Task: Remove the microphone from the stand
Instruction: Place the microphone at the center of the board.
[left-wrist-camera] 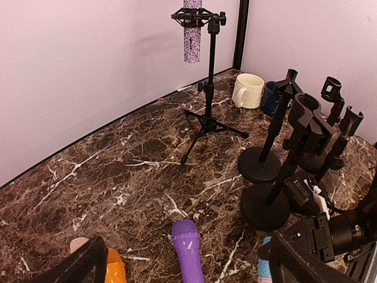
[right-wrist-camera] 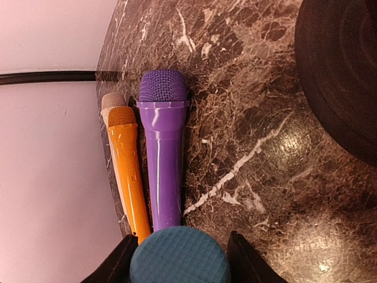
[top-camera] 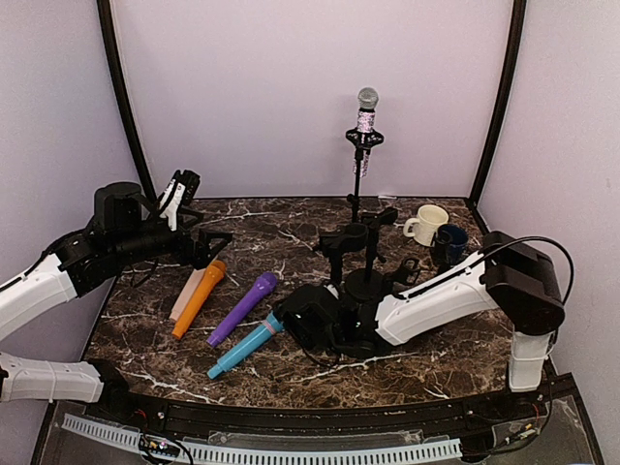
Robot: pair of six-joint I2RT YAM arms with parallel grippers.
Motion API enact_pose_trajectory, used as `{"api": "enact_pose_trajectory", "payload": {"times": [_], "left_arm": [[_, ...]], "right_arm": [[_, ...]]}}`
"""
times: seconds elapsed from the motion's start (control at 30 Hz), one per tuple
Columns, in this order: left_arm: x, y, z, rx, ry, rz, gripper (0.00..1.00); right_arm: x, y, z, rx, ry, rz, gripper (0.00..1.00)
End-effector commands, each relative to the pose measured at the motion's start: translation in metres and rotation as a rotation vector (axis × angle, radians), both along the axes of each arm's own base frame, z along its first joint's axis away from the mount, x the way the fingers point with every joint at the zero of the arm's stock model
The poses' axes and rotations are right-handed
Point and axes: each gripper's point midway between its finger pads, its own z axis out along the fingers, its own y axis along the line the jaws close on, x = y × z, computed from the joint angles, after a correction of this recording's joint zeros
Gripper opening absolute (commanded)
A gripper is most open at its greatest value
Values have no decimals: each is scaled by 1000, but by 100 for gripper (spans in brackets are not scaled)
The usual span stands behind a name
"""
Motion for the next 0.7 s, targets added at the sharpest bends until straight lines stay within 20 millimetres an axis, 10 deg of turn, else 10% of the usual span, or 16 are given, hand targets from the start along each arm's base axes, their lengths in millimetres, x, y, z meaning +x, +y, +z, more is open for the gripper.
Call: {"api": "enact_pose_trajectory", "payload": {"times": [0.0, 0.33, 0.67], "left_arm": [[-1, -2, -1, -14, 6, -10, 97], [-1, -3, -4, -10, 16, -15, 97], [2, 7, 0, -8, -12, 42, 98]], "right_arm": [[10, 9, -1, 28, 10, -21, 58], [16, 19, -13, 19, 21, -15, 73], [6, 26, 52, -33, -169, 40, 75]]}}
